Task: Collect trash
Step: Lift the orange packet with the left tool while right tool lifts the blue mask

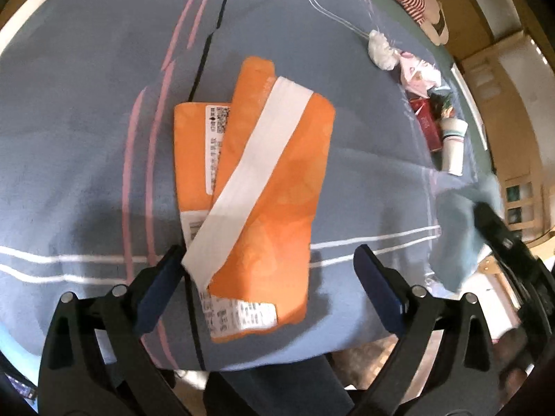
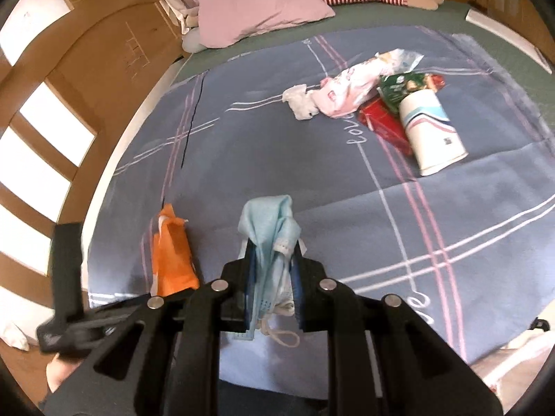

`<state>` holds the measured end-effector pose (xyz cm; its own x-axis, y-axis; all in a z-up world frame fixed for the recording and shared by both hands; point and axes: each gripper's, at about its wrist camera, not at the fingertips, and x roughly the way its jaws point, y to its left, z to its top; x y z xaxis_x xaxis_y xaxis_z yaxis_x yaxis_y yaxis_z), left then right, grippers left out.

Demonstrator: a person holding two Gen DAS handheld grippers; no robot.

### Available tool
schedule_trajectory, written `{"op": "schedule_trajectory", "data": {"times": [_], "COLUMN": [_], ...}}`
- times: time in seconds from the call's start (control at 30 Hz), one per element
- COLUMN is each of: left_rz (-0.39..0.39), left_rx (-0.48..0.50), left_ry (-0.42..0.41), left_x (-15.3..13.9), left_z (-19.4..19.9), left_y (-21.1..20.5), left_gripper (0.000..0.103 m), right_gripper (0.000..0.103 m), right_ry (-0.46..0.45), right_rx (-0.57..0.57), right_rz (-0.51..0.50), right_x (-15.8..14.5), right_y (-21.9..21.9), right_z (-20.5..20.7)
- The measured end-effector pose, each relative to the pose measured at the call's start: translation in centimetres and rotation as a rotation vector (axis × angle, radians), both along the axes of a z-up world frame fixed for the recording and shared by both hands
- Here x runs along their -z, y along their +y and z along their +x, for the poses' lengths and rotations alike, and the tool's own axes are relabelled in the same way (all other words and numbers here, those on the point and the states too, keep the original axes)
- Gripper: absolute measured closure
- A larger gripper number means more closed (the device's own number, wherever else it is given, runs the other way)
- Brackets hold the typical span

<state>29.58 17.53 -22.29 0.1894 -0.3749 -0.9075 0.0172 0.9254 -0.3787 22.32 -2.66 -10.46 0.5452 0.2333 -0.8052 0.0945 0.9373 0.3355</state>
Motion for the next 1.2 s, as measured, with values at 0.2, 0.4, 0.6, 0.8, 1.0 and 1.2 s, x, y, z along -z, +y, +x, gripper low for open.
{"op": "schedule_trajectory", "data": {"times": [0.2,0.4,0.6,0.8,1.0,1.2], "left_rz": [0.037,0.013,0.001,-0.011,-0.015,-0.011], "left_rx": [-0.013,-0.012,-0.007,-0.006,0.021,0.059], "left_ry": [-0.054,-0.083,-0.115,-0.138,-0.171,-0.226], "left_x": [-0.3,-1.0,-1.7,-2.5,-3.1,-4.3], "left_z": [0.1,-0.3,-0.5,-0.7,-1.0,-1.6], "left_y": [0.0,0.4,0.4,0.6,0.3,0.1], "left_gripper": [0.042,0.059,0.067,0.076,0.078,0.078], "right_gripper": [0.084,0.084,0.084,0.084,0.084,0.084], "right_ry": [-0.012,-0.009,-0.005,-0.038,-0.044,-0.057], "right_rx": [0.039,0.059,0.048,0.068,0.078,0.077], "right_rz": [0.028,0.032,0.028,0.032,0.044,0.049], "right_x": [0.1,0.4,0.5,0.0,-0.1,-0.4], "right_y": [-0.9,-0.8,0.0,-0.3,-0.5,-0.6], "right_z": [-2.1,-3.2,-3.4,-3.7,-4.0,-4.1]}}
